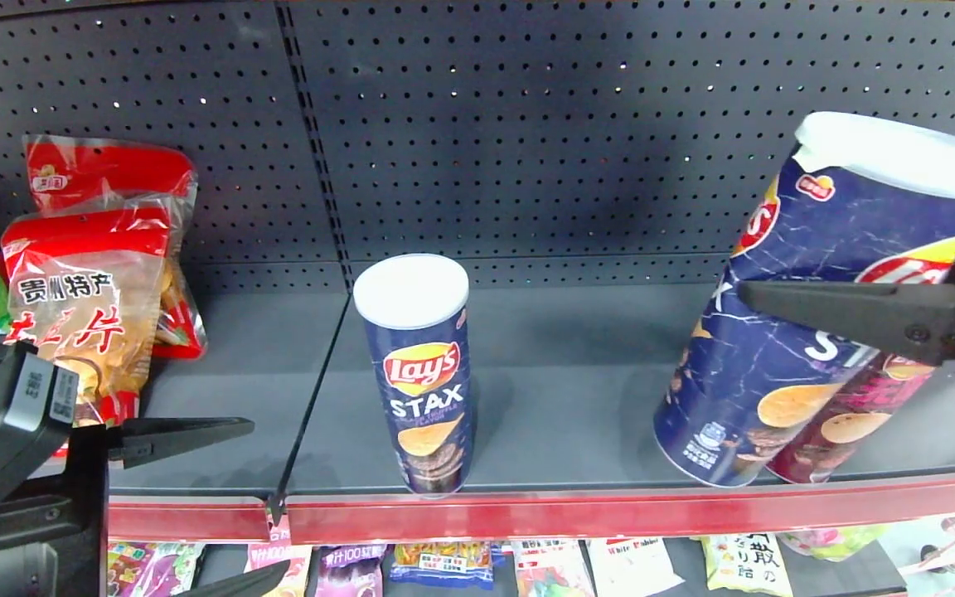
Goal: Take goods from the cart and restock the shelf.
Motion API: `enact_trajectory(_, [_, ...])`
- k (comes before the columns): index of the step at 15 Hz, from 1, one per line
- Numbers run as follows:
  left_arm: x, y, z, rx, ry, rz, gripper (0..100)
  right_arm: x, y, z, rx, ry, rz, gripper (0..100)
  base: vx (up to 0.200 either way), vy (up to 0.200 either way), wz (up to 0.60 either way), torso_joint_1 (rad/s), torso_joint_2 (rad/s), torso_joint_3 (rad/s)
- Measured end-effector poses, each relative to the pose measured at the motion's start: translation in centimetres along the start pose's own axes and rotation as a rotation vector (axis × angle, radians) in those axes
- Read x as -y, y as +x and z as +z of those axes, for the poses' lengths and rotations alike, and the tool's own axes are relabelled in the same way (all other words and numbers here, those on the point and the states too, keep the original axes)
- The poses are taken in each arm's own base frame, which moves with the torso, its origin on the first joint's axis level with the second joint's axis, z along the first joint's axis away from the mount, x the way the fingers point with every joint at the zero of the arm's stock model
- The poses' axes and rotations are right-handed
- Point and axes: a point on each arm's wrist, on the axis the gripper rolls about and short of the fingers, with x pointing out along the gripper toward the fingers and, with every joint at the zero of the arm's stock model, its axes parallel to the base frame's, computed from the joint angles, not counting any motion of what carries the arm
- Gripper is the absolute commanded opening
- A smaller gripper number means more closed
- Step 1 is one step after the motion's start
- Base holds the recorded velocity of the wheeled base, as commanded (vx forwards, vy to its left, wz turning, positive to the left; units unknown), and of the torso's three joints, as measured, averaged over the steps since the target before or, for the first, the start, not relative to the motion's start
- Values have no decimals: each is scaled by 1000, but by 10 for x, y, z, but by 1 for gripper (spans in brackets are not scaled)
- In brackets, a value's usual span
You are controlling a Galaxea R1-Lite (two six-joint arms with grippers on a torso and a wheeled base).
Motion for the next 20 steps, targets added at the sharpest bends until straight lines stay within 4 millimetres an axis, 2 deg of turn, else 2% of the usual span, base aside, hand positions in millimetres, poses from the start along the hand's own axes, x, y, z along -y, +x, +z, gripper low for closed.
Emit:
enact_trajectory(7, [0, 1, 0, -1, -5, 0, 100, -3, 47, 12, -35, -27, 34, 0, 0, 0, 0, 0, 0, 0])
enact_trajectory(9, [-1, 1, 0, -2, -6, -1, 100, -2, 64, 17, 17, -29, 33, 0, 0, 0, 0, 0, 0, 0])
enact_trajectory(20, [-2, 2, 1, -4, -6, 9, 100, 3, 159, 3, 60, -29, 24, 0, 0, 0, 0, 0, 0, 0])
